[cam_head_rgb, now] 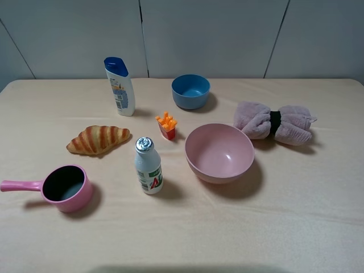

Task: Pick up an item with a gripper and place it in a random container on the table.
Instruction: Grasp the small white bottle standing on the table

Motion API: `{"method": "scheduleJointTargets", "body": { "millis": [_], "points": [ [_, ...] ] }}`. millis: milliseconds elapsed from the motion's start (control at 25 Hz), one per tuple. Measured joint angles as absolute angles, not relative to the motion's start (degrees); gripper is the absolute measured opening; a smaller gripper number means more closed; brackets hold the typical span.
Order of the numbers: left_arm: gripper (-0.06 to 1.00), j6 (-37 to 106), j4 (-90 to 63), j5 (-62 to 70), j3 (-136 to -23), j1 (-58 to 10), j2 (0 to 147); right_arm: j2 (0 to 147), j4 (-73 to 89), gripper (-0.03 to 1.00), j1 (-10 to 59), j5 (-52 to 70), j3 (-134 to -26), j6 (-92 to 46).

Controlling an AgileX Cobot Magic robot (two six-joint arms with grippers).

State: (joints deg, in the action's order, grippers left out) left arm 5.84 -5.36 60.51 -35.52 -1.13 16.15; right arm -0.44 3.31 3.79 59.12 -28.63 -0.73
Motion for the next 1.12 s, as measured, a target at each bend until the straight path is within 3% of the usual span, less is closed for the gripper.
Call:
{"method": "scheduleJointTargets", "body": {
  "millis": [680,1120],
  "points": [
    [0.99,15.18,-10.85,64.03,-50.92,-1.43,45.98,-0.44,3.31,0.69,3.79,59.12,-28.63,-0.73],
    [0.99,15.42,-10.85,64.38,-59.54,-10.25,61.5,-0.44,3.42,0.69,3.79,59.12,-28.63,-0.73]
  ]
}}
